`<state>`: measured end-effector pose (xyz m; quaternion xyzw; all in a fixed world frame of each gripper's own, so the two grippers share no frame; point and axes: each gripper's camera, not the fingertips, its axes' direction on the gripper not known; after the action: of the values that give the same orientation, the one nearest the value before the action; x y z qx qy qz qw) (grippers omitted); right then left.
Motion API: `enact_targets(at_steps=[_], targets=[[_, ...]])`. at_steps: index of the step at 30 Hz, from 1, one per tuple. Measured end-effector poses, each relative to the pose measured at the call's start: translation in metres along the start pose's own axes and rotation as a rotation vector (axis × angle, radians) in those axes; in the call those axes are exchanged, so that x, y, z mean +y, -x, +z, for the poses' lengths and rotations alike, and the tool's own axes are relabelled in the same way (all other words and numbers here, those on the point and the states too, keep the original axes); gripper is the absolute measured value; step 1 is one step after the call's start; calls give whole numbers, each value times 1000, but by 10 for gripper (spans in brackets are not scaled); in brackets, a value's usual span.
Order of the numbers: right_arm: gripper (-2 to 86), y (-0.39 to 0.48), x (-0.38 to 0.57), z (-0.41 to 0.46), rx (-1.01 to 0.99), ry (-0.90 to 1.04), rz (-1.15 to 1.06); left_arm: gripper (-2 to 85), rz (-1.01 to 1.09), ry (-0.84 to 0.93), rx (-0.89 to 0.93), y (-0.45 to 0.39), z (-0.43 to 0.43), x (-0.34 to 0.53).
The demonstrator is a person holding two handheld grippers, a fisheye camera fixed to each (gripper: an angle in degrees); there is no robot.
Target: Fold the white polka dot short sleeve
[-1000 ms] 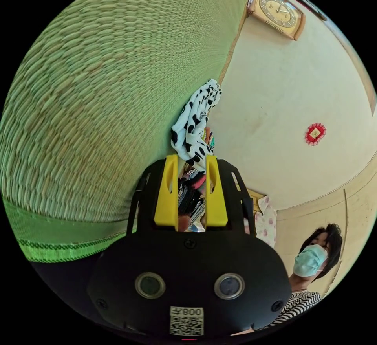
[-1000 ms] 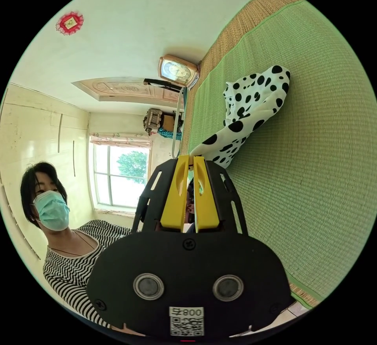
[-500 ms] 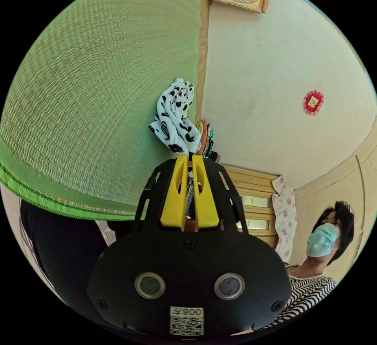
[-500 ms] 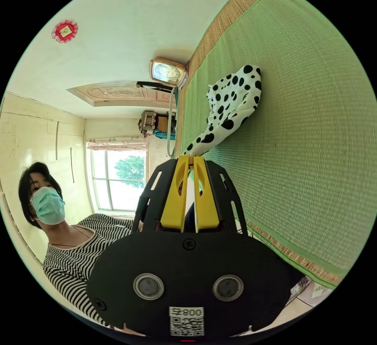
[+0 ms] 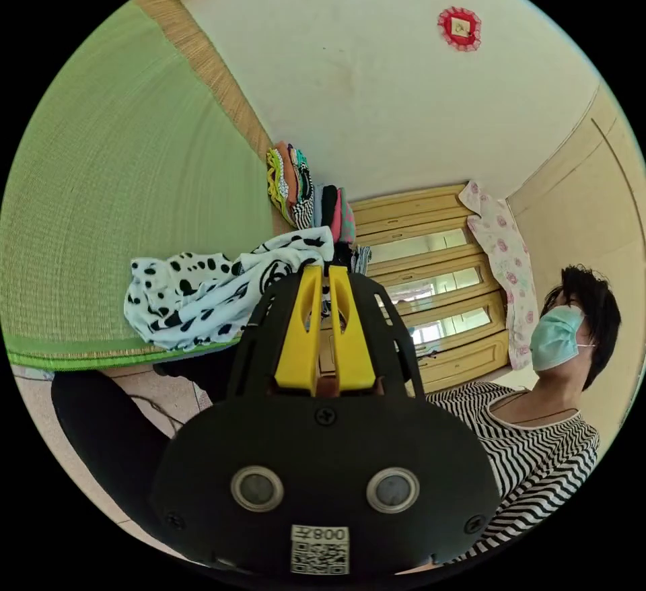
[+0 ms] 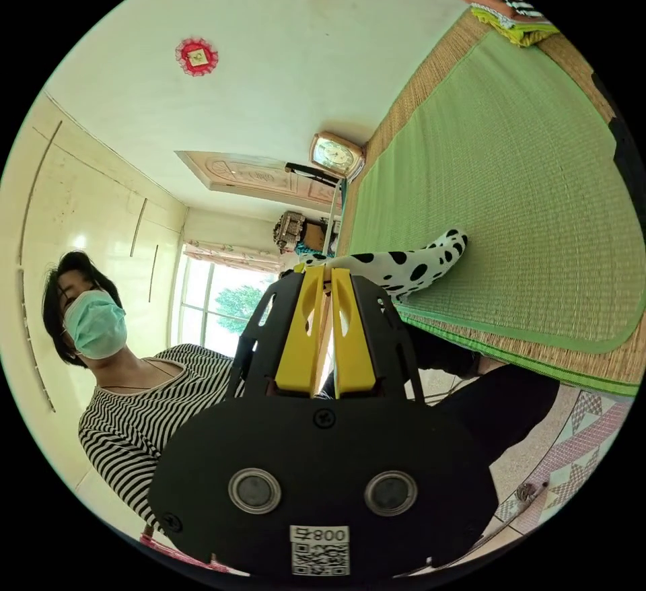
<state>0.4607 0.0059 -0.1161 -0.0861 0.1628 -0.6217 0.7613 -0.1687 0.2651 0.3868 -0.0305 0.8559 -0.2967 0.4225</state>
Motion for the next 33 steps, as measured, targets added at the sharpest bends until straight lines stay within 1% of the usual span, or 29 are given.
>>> enact_targets(at_steps=[4,6,10,14,15,17,19,22,24,26,27,29,33], targets=[[18,27,-9,-47,43,-60,-62,18,101,58,-2,-11,80,-32],[17,44,-25,-85,69,-110,-99,17,131,77,-11,-15,121,-49],[16,75,-55,-151,104,-199,-155,17,222,127,13,-27,225,-89],[15,131,-78,-223,269,-262,-245,17,304,163,58,-40,327,-118],[15,145,-79,-240,321,-270,-264,17,313,169,63,-41,341,-120],[15,157,-76,-263,398,-286,-265,17,339,216,79,-35,398,-119],[15,155,-68,-283,473,-299,-227,18,336,269,66,-21,441,-110],[15,119,-49,-306,571,-297,-85,18,290,366,-5,26,514,-83],[15,70,-35,-313,659,-257,85,18,230,452,-68,65,558,-62],[15,33,-24,-316,693,-225,211,18,112,573,-138,121,609,-34],[15,15,-17,-318,698,-210,275,18,85,599,-160,133,619,-28],[14,0,-8,-319,703,-198,325,18,30,664,-177,167,648,-6],[13,10,-3,-327,738,-199,309,18,65,675,-146,181,675,6]])
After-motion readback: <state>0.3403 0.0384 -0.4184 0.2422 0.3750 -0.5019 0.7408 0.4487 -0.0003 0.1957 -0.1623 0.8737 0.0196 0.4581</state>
